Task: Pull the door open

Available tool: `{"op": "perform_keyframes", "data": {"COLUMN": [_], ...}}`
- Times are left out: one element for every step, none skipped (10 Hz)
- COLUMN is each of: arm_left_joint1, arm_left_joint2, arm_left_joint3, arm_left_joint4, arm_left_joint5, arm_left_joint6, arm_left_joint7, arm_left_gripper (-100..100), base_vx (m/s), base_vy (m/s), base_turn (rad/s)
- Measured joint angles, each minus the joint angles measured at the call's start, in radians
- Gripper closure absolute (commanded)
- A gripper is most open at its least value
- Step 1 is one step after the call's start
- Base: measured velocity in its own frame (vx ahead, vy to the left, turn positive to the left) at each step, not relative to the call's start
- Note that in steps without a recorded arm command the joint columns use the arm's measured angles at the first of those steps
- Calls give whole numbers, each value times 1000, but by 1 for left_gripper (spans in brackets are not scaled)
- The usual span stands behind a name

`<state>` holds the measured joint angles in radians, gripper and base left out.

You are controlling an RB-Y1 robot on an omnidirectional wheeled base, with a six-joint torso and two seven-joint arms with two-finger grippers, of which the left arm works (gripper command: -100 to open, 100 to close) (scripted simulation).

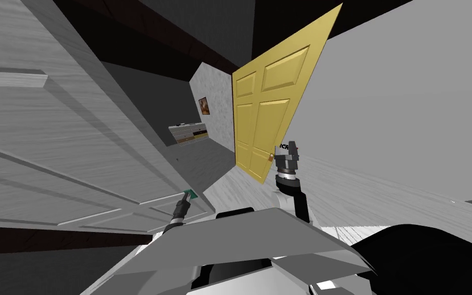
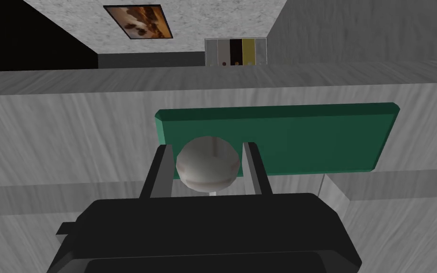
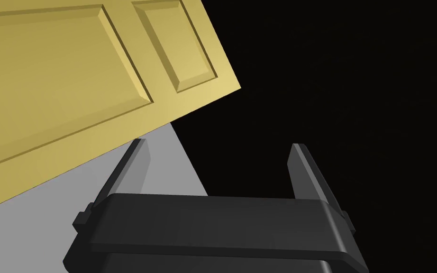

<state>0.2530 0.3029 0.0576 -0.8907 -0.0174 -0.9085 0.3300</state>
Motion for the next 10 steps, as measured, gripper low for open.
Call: {"op": "perform_keyframes", "data": {"arm_left_joint1": [4,10,22,25,36,56,68,78,82,85], "arm_left_joint2": [-2,7,17,21,30,39,51,59,58,62], "arm_left_joint3": [-4,-8,-11,-16,-22,-28,-34,-38,-41,-42], "arm_left_joint4": [1,6,-2,8,20,13,11,10,13,20], "arm_left_joint5": [-2,-5,-8,-11,-15,-20,-24,-27,-29,-30], "arm_left_joint6": [0,-12,-28,-46,-72,-90,-106,-119,-120,-129], "arm_left_joint7": [2,9,19,24,32,42,53,61,62,65], "arm_left_gripper": [100,100,100,100,100,100,100,100,100,100], "base_vx": [-168,-269,-210,-196,-199,-237,-230,-98,-166,-261], "base_vy": [18,52,58,55,60,40,37,14,36,58], "base_turn": [-140,-192,-112,-162,-146,-135,-101,-15,-137,-222]}}
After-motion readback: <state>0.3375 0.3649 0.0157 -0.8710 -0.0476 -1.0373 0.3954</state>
